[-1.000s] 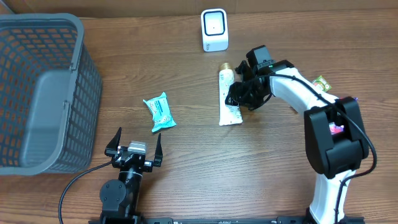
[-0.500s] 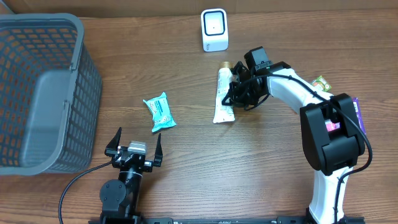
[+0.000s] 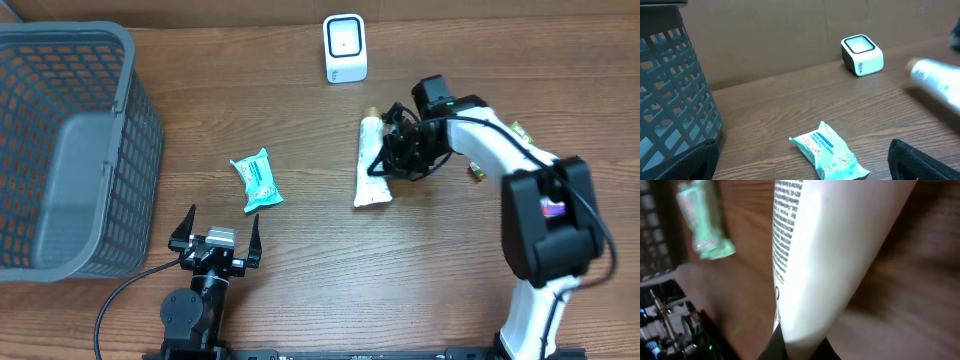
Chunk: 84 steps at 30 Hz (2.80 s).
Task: Scan the item barcode
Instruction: 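Raise the held tube up to the white scanner face, then hold the Pantene tube in front of the scanner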
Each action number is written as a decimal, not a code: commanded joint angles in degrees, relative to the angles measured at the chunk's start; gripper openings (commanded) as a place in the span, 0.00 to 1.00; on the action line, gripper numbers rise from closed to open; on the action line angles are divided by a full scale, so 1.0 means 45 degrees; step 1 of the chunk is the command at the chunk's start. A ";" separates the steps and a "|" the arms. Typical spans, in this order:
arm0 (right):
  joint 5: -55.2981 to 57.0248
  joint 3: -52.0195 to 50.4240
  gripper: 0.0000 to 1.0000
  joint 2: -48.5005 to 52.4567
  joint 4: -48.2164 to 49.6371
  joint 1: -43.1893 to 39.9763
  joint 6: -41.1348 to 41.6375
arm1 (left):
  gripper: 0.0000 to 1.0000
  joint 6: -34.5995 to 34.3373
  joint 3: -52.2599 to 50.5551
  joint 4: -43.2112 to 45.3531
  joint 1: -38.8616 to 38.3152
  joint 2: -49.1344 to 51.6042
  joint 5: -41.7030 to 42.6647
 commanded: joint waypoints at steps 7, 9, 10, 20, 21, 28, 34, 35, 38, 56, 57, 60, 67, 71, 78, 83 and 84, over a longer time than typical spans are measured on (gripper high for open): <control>-0.1685 0.0223 0.04 -0.5265 -0.0102 0.0029 -0.1569 | 1.00 -0.0039 -0.0053 -0.0019 0.0073 -0.0058 -0.0005; -0.2045 0.0228 0.04 -0.5790 -0.0214 0.0029 -0.1569 | 1.00 -0.0044 -0.0053 -0.0019 0.0073 -0.0058 -0.0005; -0.2229 0.0228 0.04 -0.6047 -0.0291 0.0029 -0.1569 | 1.00 -0.0039 -0.0053 -0.0019 0.0073 -0.0058 -0.0005; -0.2472 0.0563 0.03 -0.7247 -0.1010 0.0073 -0.1379 | 1.00 -0.0044 -0.0053 -0.0024 0.0073 -0.0058 -0.0005; -0.2045 0.0719 0.03 -0.7242 -0.1141 0.0102 -0.1107 | 1.00 -0.0039 -0.0053 -0.0019 0.0073 -0.0058 -0.0005; 0.2676 0.4556 0.03 -0.6426 -0.3546 0.1049 -0.0345 | 1.00 -0.0044 -0.0053 -0.0019 0.0073 -0.0058 -0.0005; 0.7436 0.9253 0.03 -0.3847 -0.5469 0.1909 -0.0355 | 0.99 -0.0044 -0.0053 -0.0019 0.0073 -0.0058 -0.0005; 0.8009 0.9486 0.03 -0.3541 -0.5440 0.1996 -0.0359 | 1.00 -0.0044 -0.0049 -0.0019 0.0073 -0.0058 -0.0005; 1.0588 0.9690 0.04 -0.2506 -0.4770 0.2395 -0.0369 | 0.99 -0.0044 -0.0053 -0.0019 0.0073 -0.0058 -0.0005; 1.9637 0.9690 0.04 0.3167 0.2079 0.3094 -0.8019 | 0.99 -0.0039 -0.0053 -0.0019 0.0073 -0.0058 0.0000; 1.9637 0.9685 0.04 0.3429 0.2671 0.3094 -0.8937 | 1.00 -0.0039 -0.0053 -0.0019 0.0073 -0.0058 -0.0005; 1.9637 0.9685 0.04 0.3963 0.3827 0.3094 -1.0399 | 0.99 -0.0039 -0.0053 -0.0019 0.0073 -0.0058 -0.0005; 1.9691 0.9685 0.04 0.4833 0.4828 0.3041 -1.1565 | 1.00 -0.0044 -0.0053 -0.0019 0.0073 -0.0058 -0.0005; 1.9720 0.9593 0.04 0.5100 0.4537 0.3011 -1.1463 | 1.00 -0.0039 -0.0049 -0.0019 0.0073 -0.0058 -0.0005; 1.9132 0.9437 0.04 0.5212 0.4158 0.3011 -1.0404 | 1.00 -0.0044 -0.0053 -0.0019 0.0073 -0.0058 -0.0005; 1.8884 0.9437 0.04 0.5212 0.3837 0.3045 -1.0404 | 1.00 -0.0039 -0.0053 -0.0019 0.0073 -0.0058 -0.0005; 1.8884 0.9437 0.04 0.5212 0.3759 0.3045 -1.0409 | 1.00 -0.0039 -0.0053 -0.0019 0.0073 -0.0058 -0.0005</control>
